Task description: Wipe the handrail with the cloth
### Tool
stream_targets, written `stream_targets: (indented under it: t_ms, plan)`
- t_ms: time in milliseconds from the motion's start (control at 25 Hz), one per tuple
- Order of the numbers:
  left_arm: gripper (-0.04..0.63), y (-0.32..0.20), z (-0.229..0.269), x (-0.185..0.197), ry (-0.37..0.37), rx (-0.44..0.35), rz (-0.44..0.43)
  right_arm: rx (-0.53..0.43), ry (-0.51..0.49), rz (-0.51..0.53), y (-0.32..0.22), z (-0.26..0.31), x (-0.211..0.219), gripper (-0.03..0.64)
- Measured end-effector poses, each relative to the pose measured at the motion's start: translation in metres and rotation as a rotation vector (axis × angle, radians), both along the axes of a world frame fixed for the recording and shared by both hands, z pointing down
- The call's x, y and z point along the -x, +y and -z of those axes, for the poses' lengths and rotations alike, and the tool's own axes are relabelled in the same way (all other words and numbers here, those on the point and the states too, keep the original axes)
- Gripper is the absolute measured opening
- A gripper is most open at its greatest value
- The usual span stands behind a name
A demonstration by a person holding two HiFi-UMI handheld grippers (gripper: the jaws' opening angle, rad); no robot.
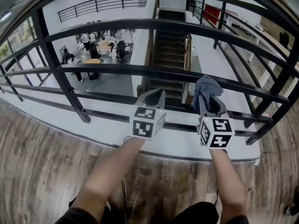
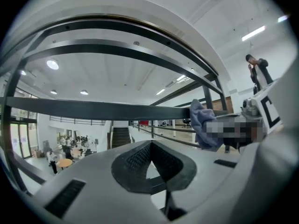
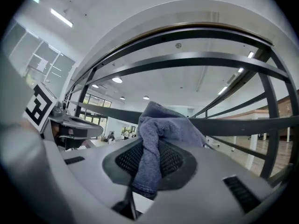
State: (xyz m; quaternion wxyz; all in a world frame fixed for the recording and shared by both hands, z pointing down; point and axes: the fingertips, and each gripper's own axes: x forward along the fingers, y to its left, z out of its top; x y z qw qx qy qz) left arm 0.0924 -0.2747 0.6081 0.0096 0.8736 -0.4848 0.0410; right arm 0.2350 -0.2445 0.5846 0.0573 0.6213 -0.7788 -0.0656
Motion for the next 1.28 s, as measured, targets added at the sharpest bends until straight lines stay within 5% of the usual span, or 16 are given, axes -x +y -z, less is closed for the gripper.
stream_targets:
  t_ms: [400, 760, 1280]
  plan:
    - [0.002, -0.041, -0.025, 0.237, -0.050, -0.024, 0.257, 0.082, 0.012, 0.212, -0.062, -0.042, 0.248, 0.078]
    - [0.002, -0.035, -0.043, 0.427, -0.036, -0.033, 0.454, 0.110, 0.011, 0.334, -0.078, -0.071, 0.407, 0.078]
    - [0.002, -0.038, -0.073, 0.522, 0.042, 0.028, 0.518, 0.218, -0.021, 0.392, -0.110, -0.088, 0.564, 0.078]
